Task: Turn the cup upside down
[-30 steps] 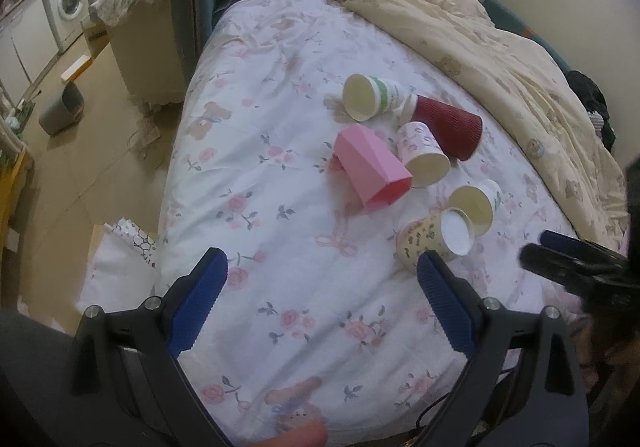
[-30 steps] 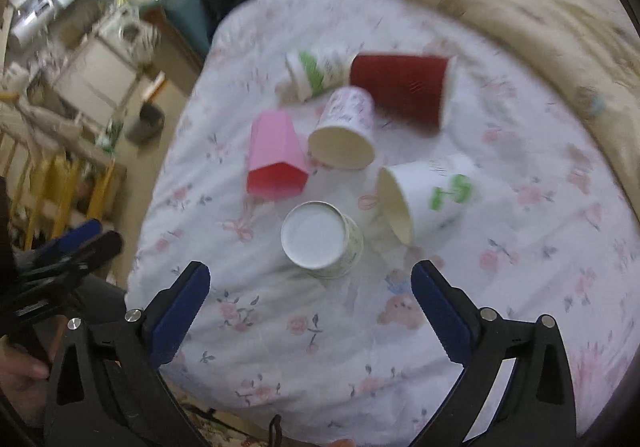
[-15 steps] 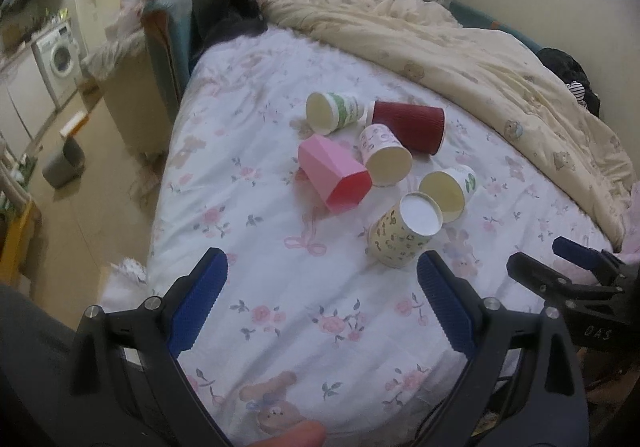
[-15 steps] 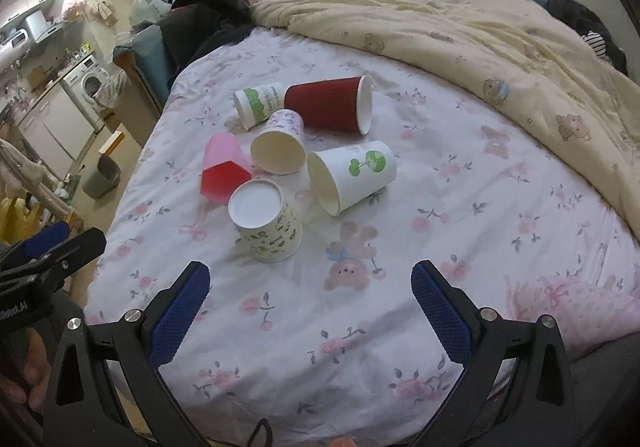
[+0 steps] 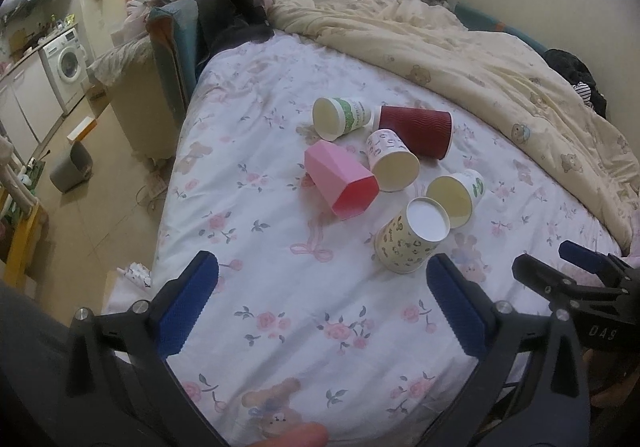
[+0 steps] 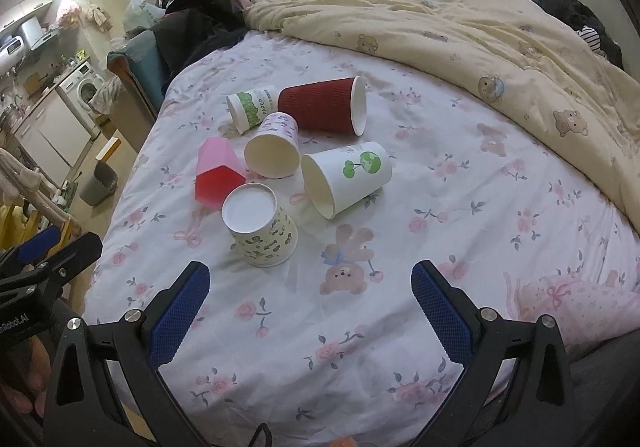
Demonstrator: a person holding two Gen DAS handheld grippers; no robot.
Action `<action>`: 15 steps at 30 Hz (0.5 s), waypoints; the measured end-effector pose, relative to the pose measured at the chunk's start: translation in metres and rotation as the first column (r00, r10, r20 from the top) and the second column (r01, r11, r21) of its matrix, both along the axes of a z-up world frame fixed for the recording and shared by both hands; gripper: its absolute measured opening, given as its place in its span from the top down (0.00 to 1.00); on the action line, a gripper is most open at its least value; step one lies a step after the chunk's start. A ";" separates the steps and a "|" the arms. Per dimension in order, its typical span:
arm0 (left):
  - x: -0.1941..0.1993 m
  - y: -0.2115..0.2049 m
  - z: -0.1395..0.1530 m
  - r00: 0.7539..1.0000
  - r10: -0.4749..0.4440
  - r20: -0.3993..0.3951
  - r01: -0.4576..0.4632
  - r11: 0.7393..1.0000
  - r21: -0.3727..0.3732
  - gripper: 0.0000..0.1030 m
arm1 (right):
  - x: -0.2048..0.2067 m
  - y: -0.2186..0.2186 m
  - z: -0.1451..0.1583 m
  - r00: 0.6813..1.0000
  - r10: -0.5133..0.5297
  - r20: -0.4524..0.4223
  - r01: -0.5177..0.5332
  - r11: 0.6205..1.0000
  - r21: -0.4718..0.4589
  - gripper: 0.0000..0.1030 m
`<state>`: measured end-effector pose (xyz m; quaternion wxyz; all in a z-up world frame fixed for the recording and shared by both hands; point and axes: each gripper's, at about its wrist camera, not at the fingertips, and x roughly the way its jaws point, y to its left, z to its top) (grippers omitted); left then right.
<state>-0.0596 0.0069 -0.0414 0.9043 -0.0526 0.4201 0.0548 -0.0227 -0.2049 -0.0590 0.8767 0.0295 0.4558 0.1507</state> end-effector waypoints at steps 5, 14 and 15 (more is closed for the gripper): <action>0.000 0.000 0.000 1.000 0.000 -0.003 0.000 1.000 -0.003 0.00 | 0.000 -0.001 0.001 1.000 -0.004 0.002 0.004 1.000 0.001 0.00; -0.001 0.001 -0.002 1.000 0.007 -0.015 -0.007 1.000 -0.006 0.00 | 0.000 -0.001 0.003 1.000 -0.002 0.004 0.002 1.000 -0.001 0.00; 0.000 0.001 -0.002 1.000 0.008 -0.017 -0.008 1.000 -0.006 0.00 | 0.000 -0.001 0.003 1.000 -0.003 0.004 0.003 1.000 -0.001 0.00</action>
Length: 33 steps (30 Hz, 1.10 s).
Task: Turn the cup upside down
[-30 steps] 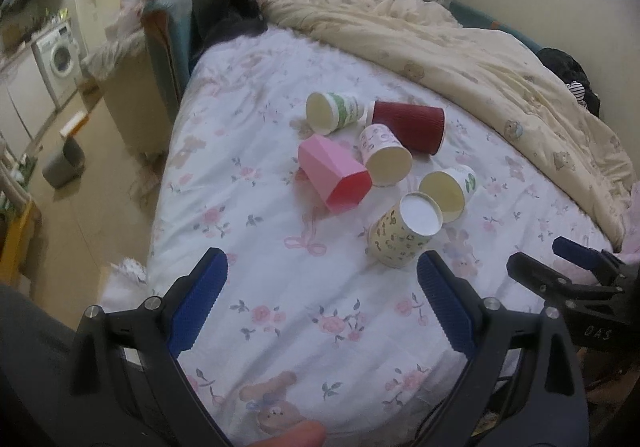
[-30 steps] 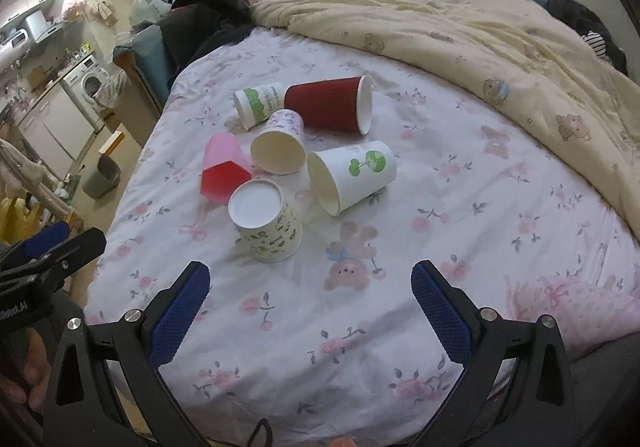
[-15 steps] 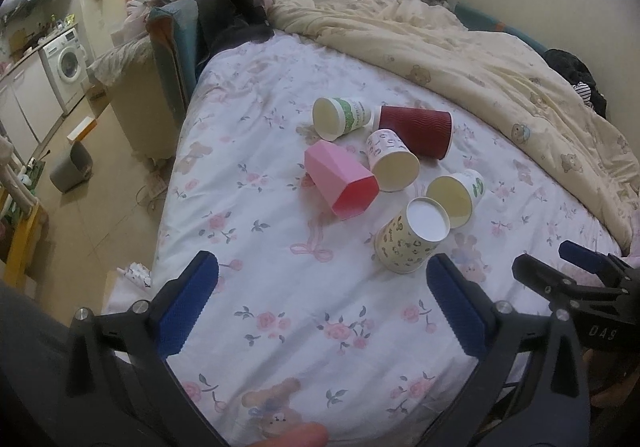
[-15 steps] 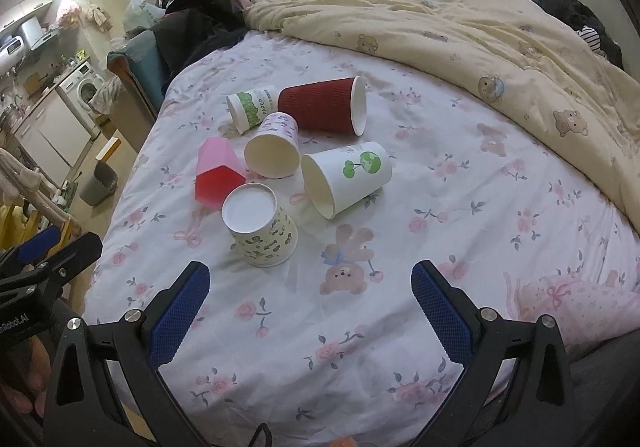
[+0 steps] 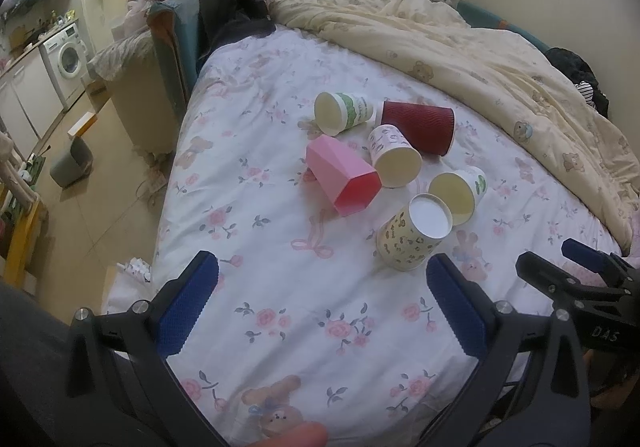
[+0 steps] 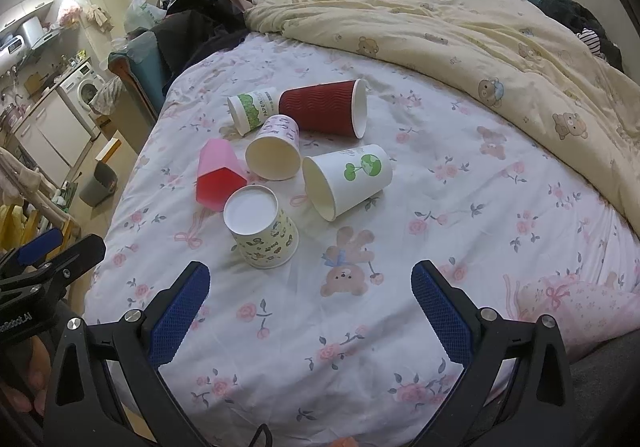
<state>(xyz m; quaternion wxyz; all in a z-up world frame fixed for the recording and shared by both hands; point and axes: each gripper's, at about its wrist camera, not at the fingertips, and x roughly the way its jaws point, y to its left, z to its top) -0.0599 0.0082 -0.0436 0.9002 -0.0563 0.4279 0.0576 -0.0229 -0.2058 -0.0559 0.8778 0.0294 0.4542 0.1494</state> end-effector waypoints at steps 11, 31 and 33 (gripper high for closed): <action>0.000 0.000 0.001 1.000 0.003 -0.005 -0.003 1.000 0.004 0.00 | -0.001 0.001 0.002 1.000 0.003 -0.001 -0.003 1.000 0.001 0.00; 0.000 0.002 0.000 1.000 0.003 -0.008 -0.003 1.000 0.005 0.00 | -0.001 0.004 0.003 1.000 0.007 -0.001 -0.007 1.000 -0.005 0.00; 0.000 0.002 0.000 1.000 0.003 -0.009 -0.003 1.000 0.003 0.00 | -0.001 0.004 0.003 1.000 0.008 -0.001 -0.008 1.000 -0.005 0.00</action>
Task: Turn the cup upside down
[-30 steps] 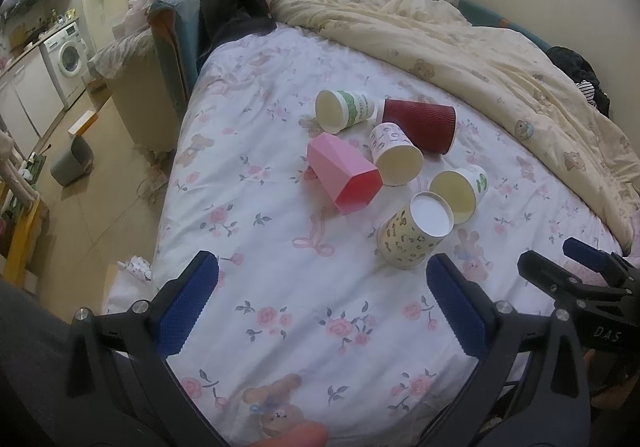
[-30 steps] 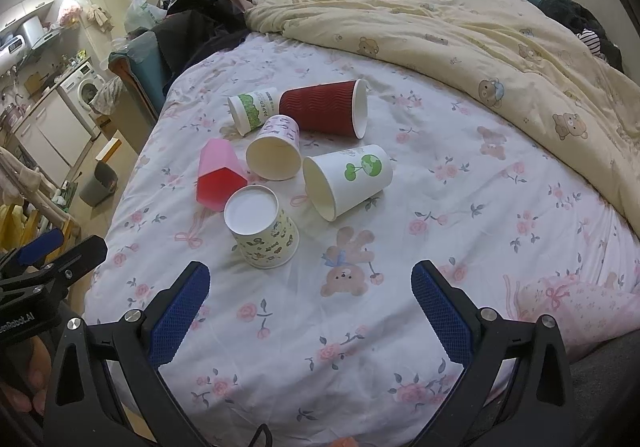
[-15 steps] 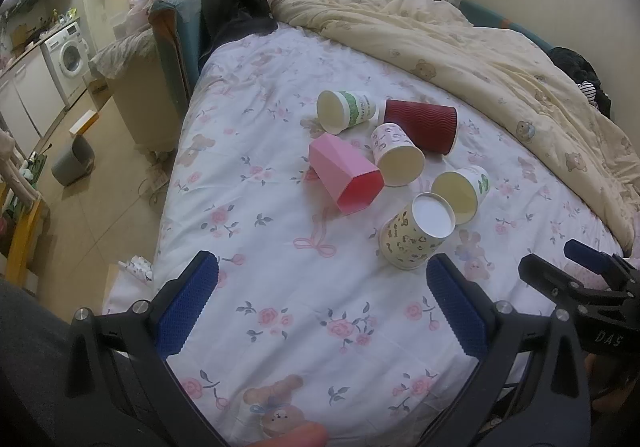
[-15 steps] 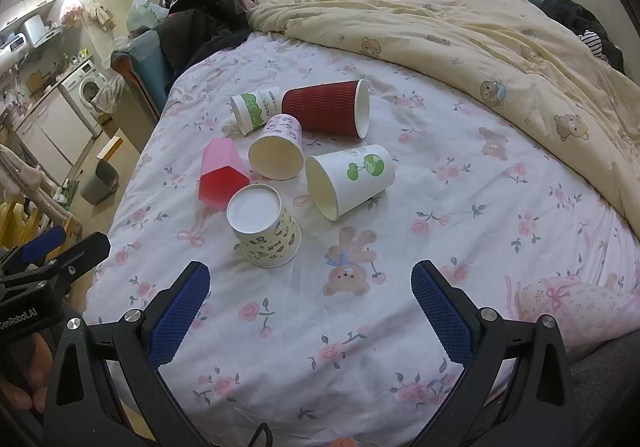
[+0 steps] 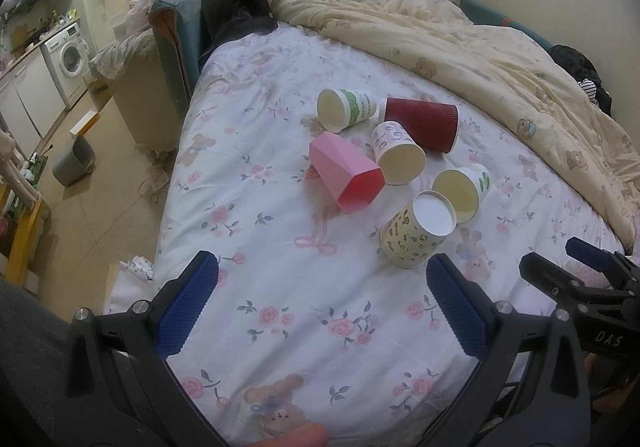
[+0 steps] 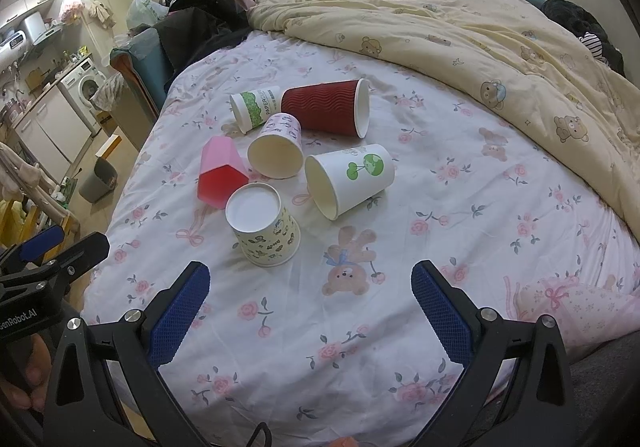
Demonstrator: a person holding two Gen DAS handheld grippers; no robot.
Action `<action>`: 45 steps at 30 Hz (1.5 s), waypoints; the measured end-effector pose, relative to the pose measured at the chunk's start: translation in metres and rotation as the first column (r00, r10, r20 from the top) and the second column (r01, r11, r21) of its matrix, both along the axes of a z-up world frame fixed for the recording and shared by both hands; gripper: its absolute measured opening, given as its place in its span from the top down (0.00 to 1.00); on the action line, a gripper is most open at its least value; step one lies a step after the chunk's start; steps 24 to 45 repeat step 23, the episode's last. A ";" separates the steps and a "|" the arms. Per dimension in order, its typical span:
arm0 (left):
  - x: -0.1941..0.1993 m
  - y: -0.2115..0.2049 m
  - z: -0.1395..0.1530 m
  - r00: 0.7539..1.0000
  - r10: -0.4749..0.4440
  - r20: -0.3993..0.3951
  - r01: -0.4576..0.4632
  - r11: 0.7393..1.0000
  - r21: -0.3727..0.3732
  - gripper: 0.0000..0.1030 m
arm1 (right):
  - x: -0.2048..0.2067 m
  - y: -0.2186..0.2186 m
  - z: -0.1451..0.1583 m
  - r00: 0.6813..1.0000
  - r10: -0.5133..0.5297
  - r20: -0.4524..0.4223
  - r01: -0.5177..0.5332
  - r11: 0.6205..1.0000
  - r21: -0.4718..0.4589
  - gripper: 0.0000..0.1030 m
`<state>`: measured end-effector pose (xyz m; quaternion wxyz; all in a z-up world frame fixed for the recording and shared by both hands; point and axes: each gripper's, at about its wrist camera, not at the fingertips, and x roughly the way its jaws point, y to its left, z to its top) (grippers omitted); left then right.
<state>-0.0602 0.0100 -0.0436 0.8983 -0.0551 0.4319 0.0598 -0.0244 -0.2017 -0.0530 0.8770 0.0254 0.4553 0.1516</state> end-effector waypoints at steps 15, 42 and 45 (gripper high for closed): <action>-0.001 0.001 -0.001 1.000 -0.001 -0.004 0.001 1.000 0.000 0.00 | 0.000 0.000 0.000 1.000 0.003 0.003 -0.003 1.000 -0.006 0.00; -0.001 0.000 -0.003 1.000 -0.006 -0.006 0.006 1.000 -0.005 0.00 | -0.001 0.000 0.000 1.000 0.003 0.003 -0.003 1.000 -0.007 0.00; -0.001 0.000 -0.003 1.000 -0.006 -0.006 0.006 1.000 -0.005 0.00 | -0.001 0.000 0.000 1.000 0.003 0.003 -0.003 1.000 -0.007 0.00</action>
